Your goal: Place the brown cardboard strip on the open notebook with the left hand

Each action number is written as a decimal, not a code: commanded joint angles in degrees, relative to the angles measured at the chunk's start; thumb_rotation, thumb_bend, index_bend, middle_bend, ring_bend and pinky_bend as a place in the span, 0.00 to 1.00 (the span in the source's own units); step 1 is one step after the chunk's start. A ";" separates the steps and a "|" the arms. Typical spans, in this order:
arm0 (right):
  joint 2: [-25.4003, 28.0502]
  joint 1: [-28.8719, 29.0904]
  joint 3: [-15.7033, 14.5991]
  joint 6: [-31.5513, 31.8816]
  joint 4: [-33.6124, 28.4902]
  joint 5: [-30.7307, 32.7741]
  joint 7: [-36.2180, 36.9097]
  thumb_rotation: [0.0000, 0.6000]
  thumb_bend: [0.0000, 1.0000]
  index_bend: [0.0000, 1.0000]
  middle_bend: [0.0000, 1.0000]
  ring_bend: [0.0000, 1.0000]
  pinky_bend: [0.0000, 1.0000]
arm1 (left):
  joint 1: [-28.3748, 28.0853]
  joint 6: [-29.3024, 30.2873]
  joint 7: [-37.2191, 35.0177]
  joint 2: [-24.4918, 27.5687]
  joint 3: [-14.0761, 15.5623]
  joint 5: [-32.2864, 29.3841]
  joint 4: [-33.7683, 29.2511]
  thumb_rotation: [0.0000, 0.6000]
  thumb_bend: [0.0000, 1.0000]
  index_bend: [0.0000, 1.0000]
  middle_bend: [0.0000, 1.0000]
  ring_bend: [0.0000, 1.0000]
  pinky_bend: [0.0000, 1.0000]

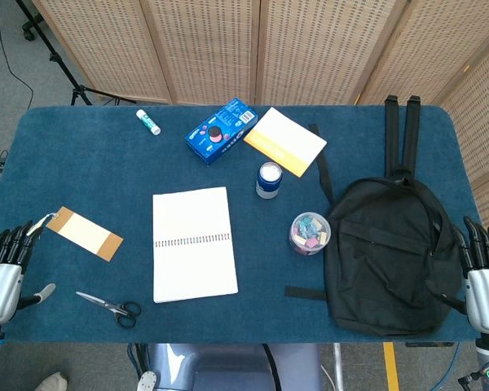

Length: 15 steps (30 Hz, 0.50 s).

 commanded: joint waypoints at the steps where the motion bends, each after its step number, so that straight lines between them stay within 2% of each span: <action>1: -0.01 -0.04 0.06 -0.05 -0.06 0.07 -0.38 1.00 0.00 0.00 0.00 0.00 0.00 | 0.19 0.54 0.52 -0.46 -0.25 0.06 0.46 1.00 0.00 0.07 0.00 0.00 0.00; 6: 0.81 -0.40 -0.24 -1.83 -1.69 2.18 -4.23 1.00 0.00 0.00 0.00 0.00 0.00 | 0.53 2.36 0.51 -1.56 -1.04 0.37 1.99 1.00 0.00 0.07 0.00 0.00 0.00; 10: 2.40 -0.29 -0.59 -4.85 -4.46 4.78 -6.65 1.00 0.00 0.00 0.00 0.00 0.00 | -0.92 -0.07 -0.85 -1.80 -2.14 -1.10 3.25 1.00 0.00 0.07 0.00 0.00 0.00; 12: 2.71 -0.15 -0.46 -5.38 -4.97 5.27 -6.72 1.00 0.00 0.00 0.00 0.00 0.00 | -2.56 -3.27 -0.61 -1.93 -2.97 -2.77 4.52 1.00 0.00 0.07 0.00 0.00 0.00; 14: 2.70 -0.03 -0.32 -5.57 -5.06 5.49 -6.89 1.00 0.00 0.00 0.00 0.00 0.00 | -5.31 -9.31 3.16 -1.56 -3.36 -5.06 6.37 1.00 0.00 0.07 0.00 0.00 0.00; 15: 2.55 0.06 -0.23 -5.65 -5.06 5.54 -6.78 1.00 0.00 0.00 0.00 0.00 0.00 | -7.83 -14.40 5.35 -1.15 -3.13 -5.67 8.49 1.00 0.00 0.07 0.00 0.00 0.00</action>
